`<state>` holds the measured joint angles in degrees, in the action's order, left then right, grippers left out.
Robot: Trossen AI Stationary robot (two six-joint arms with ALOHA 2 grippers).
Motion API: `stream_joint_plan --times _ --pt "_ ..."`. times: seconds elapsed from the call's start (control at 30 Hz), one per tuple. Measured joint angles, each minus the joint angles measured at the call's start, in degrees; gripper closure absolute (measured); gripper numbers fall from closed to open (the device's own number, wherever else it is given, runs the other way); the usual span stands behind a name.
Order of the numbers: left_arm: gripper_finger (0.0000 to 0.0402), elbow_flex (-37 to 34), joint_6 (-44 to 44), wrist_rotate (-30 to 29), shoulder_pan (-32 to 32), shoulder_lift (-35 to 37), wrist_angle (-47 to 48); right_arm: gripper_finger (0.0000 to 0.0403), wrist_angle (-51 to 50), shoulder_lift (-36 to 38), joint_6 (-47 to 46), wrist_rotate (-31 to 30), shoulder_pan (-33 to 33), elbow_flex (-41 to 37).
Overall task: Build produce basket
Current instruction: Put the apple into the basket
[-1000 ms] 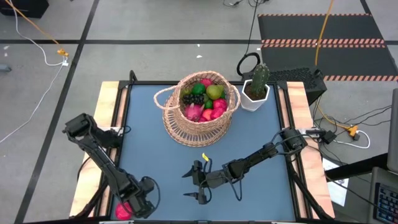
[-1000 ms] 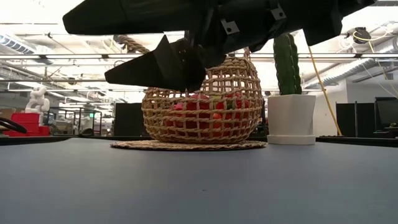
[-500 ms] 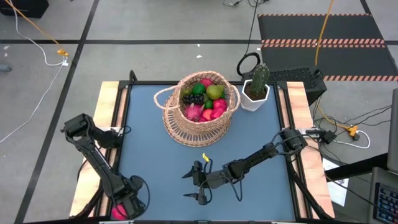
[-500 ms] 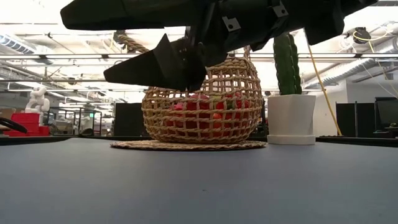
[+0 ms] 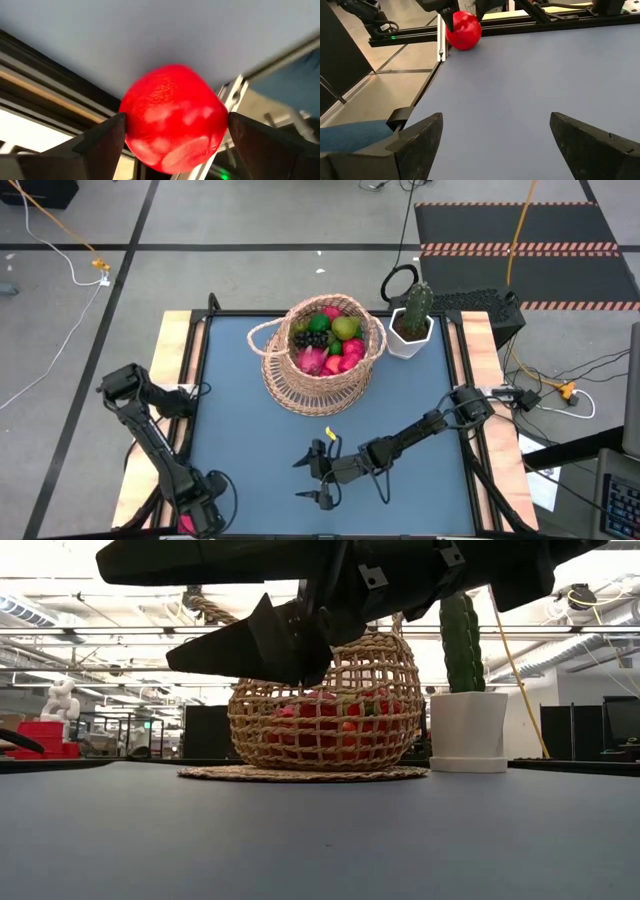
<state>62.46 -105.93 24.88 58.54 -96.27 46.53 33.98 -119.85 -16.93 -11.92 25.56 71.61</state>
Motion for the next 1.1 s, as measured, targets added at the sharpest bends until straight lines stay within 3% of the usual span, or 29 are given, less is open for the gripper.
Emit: stream_joint_plan --times 0.17,0.27,0.63,0.9,1.0,1.1 --pt "0.0059 -0.20 5.27 4.97 1.78 0.00 -2.04 0.0039 -0.27 0.00 -0.01 0.06 0.03 0.00" --pt "0.0059 -0.19 10.73 5.07 3.06 0.00 -1.89 0.0039 -0.42 0.00 -0.89 0.07 0.03 0.00" --pt "0.0059 0.17 16.52 -8.88 5.66 0.26 0.64 0.0039 -1.07 -0.02 -1.49 0.08 0.03 0.00" --pt "0.0059 0.26 21.76 -12.66 5.40 0.24 6.00 0.0039 -3.10 -0.02 -1.53 0.09 0.03 -0.04" --pt "0.0059 -0.01 20.81 -13.80 5.27 0.22 2.82 0.0039 -3.05 -0.02 -1.92 0.10 -0.03 -0.04" --pt "0.0059 -0.14 23.47 -10.94 5.33 -0.01 -2.93 0.0039 -3.14 -0.02 -1.90 0.17 -0.06 -0.04"
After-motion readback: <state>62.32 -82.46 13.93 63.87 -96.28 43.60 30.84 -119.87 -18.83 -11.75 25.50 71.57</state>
